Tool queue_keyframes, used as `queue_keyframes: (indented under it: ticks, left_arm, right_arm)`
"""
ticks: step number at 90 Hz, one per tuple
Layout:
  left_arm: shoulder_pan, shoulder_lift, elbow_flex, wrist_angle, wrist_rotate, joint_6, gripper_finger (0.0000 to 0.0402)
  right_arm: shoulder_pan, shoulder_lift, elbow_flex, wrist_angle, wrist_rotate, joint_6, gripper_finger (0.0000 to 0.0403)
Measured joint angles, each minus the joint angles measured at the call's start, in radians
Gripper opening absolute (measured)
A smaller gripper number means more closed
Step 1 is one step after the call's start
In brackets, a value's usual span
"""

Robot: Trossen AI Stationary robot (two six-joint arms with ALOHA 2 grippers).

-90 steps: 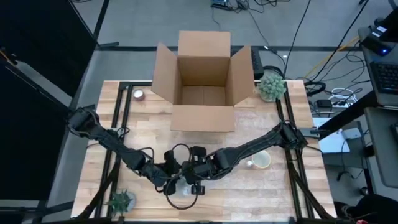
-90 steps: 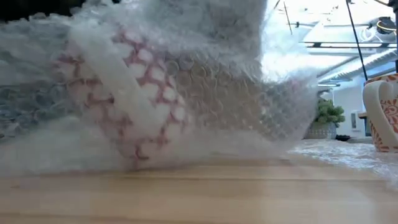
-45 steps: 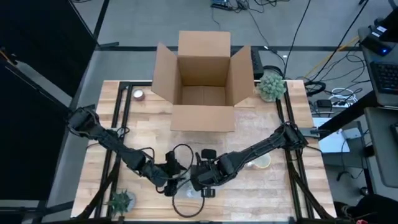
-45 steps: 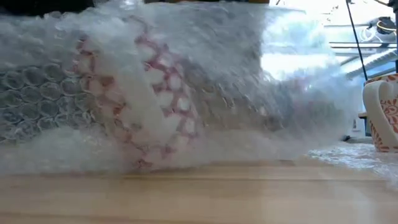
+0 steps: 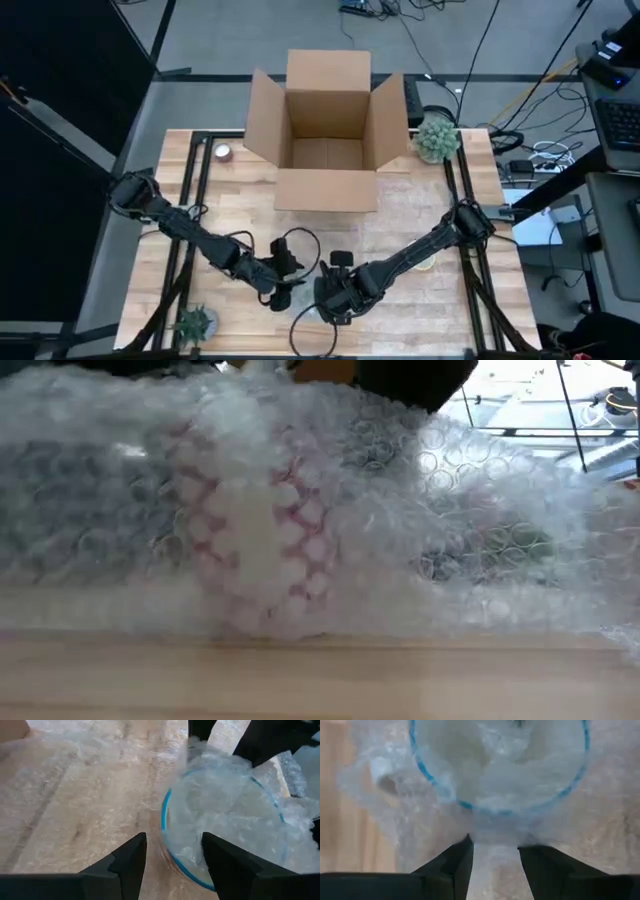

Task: Wrap mug
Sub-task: Wrap the red cup with the left transparent bubble wrap

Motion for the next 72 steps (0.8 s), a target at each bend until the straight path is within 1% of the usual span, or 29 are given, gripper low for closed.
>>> queue_keyframes:
  ticks: [9, 26, 39, 49, 59, 72]
  left_arm:
    - [0.011, 0.0, 0.0, 0.0, 0.003, 0.0, 0.018]
    - [0.016, -0.001, 0.0, -0.001, 0.026, -0.016, 0.018]
    - [0.016, -0.001, 0.0, -0.001, 0.026, -0.018, 0.018]
    - [0.016, -0.001, 0.001, -0.007, 0.026, -0.019, 0.018]
    - [0.016, -0.002, 0.001, -0.008, 0.026, -0.024, 0.018]
    - [0.016, -0.002, 0.001, -0.008, 0.026, -0.026, 0.018]
  right_arm:
    - [0.001, -0.013, 0.0, -0.009, -0.001, -0.029, 0.0144]
    - [0.014, -0.086, 0.0, -0.069, -0.007, -0.042, 0.0144]
    - [0.044, -0.136, 0.005, -0.065, 0.003, -0.153, 0.0144]
    - [0.063, -0.163, 0.013, -0.039, 0.014, -0.202, 0.0147]
    - [0.07, -0.163, 0.013, 0.036, 0.017, -0.26, 0.0165]
    - [0.071, -0.152, 0.013, 0.134, 0.014, -0.335, 0.0202]
